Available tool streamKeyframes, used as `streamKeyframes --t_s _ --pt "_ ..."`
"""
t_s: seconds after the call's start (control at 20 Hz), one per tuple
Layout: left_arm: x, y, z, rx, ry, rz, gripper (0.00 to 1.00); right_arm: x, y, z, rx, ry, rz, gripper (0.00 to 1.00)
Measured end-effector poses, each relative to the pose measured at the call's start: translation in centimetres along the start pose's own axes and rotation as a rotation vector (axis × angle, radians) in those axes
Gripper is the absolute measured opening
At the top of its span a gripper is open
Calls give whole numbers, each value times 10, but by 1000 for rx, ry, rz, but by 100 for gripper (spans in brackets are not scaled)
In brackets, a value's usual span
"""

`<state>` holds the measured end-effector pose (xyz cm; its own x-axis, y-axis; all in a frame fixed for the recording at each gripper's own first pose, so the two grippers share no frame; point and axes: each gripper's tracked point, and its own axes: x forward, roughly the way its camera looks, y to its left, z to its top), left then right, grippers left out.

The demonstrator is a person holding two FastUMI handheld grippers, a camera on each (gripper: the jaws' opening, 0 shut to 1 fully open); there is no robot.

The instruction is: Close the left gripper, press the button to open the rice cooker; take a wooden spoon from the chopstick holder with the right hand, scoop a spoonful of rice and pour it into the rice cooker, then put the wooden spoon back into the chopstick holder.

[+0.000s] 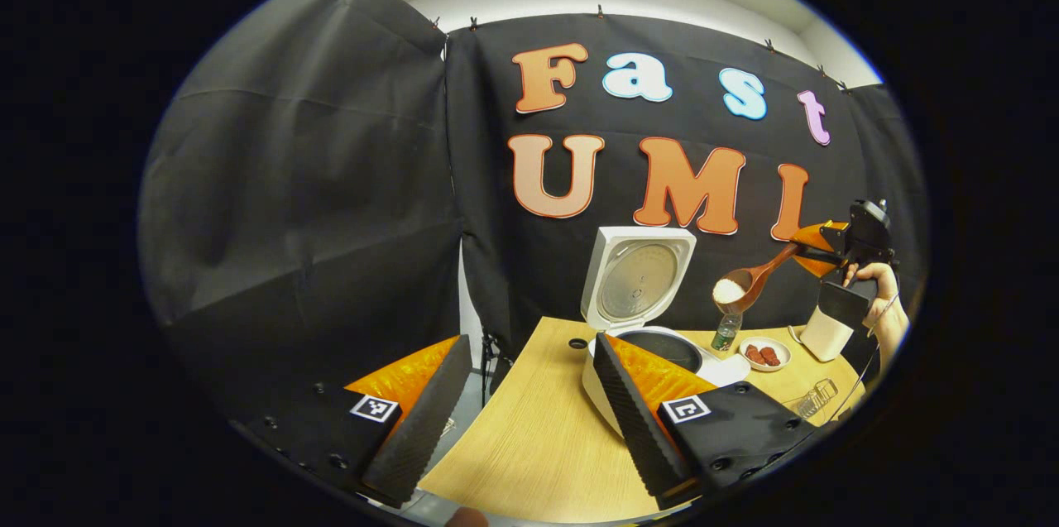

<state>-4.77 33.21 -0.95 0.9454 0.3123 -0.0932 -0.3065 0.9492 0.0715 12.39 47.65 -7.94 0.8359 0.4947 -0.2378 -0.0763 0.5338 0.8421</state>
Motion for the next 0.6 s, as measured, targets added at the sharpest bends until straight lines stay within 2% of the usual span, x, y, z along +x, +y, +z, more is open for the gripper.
streamKeyframes --t_s 0.6 --pt "5 8 1 -14 -4 13 100 15 22 -14 -199 27 31 18"
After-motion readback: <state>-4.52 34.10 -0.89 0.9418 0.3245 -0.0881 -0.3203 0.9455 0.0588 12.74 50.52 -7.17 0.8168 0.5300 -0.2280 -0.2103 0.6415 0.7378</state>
